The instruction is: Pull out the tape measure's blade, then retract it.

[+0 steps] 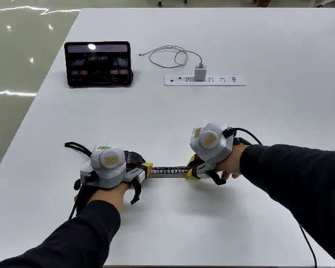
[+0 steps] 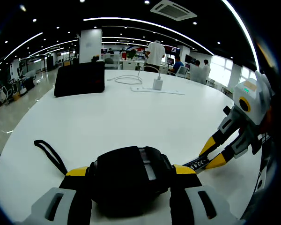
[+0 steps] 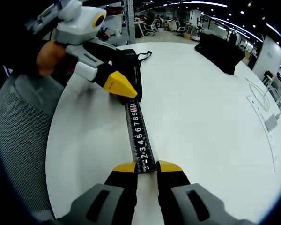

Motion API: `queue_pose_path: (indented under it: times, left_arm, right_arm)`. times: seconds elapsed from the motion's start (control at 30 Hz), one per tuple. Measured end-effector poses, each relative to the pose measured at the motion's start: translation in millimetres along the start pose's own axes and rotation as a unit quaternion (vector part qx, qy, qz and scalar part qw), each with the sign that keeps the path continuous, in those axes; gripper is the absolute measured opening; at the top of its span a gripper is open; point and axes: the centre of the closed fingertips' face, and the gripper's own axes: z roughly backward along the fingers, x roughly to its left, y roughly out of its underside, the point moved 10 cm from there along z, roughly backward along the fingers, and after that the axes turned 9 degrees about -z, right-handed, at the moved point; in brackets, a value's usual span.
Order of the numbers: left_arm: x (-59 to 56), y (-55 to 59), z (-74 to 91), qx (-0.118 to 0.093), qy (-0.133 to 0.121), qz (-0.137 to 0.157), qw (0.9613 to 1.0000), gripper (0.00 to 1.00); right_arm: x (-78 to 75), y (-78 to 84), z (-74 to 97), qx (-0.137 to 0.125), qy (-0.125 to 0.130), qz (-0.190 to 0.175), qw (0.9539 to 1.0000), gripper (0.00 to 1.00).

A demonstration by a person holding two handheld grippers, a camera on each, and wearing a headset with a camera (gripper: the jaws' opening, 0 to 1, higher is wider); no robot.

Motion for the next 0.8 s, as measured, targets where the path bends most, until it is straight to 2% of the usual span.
queue_pose_path:
  times: [0.8]
  left_arm:
    - [0.7,0.1,-0.9,-0.002,0.002,0.000,1.0000,0.64]
  right_arm:
    - [3.6,-8.6,-6.1,-0.002,0.006,-0.007,1.0000,0.12]
